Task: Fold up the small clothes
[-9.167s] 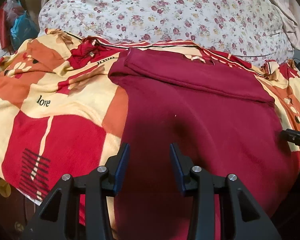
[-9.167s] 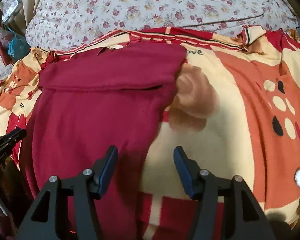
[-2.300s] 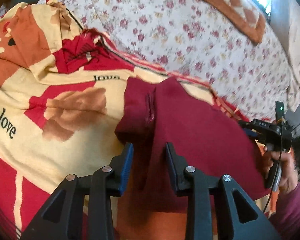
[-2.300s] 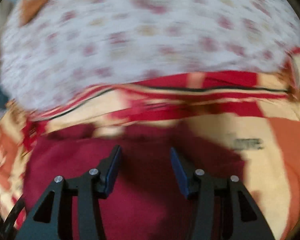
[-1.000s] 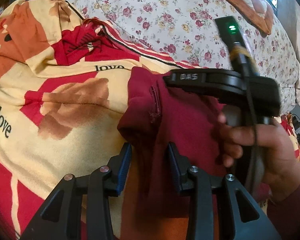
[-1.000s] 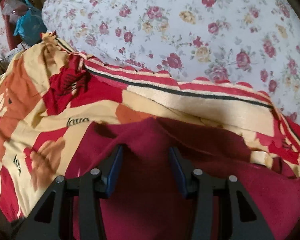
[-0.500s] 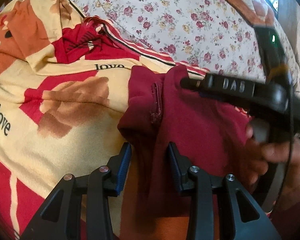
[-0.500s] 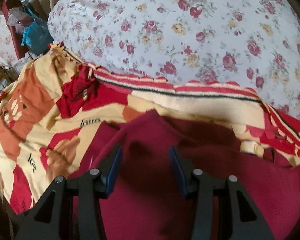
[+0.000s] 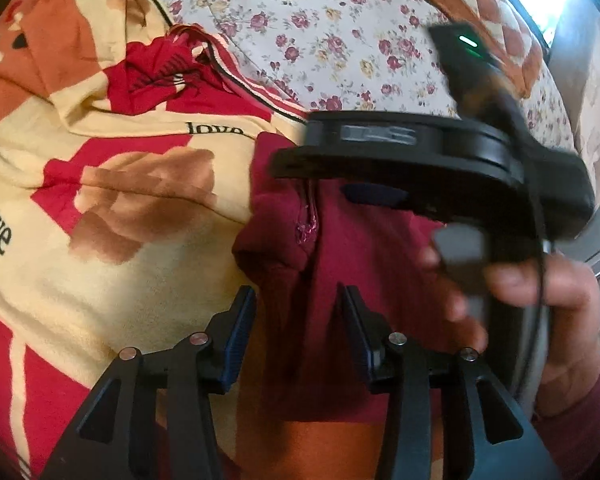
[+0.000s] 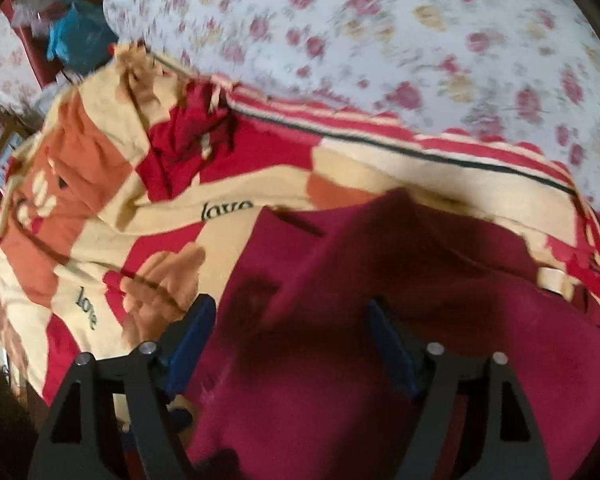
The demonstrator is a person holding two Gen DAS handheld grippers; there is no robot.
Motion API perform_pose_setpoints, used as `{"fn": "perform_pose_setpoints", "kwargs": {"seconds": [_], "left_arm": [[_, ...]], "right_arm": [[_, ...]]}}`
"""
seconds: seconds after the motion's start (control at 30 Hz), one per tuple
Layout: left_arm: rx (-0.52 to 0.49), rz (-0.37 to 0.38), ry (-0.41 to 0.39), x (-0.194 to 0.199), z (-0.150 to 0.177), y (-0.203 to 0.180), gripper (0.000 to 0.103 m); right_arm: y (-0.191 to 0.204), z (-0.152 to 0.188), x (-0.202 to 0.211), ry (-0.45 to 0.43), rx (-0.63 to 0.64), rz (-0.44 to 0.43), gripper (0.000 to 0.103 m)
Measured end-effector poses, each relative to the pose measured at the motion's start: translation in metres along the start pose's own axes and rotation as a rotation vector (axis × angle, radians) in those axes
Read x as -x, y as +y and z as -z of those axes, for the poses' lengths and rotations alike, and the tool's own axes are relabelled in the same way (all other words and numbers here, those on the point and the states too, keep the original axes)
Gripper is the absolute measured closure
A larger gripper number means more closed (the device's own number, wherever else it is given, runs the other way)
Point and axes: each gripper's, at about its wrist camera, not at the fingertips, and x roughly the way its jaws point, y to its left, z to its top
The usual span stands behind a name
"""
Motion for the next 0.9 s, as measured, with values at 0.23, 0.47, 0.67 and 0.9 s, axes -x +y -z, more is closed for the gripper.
{"fn": "perform_pose_setpoints", "kwargs": {"seconds": [0.23,0.47,0.67,0.9], "left_arm": [[0.031,-0.02,0.004,-0.006,-0.002,0.005,0.074],[-0.033,-0.047,-0.023,-0.016,-0.006,-0.012,0.072],[-0.092,0.009,-0.039,-0.023,-0.007,-0.03,0.082],[-0.156,0.072,-0.087,-0.013,-0.008,-0.043,0.095]], "right_arm": [[0.017,-0.001,-0.02,0.0,0.105,0.127,0.021],[-0.013,0.007,0.017,-0.058,0.077,-0.009,0.07],[-0.032,0.012,0.034,-0.083,0.029,-0.068,0.075],[-0.048,0.017,0.045,-0.088,-0.015,-0.099,0.075]]}}
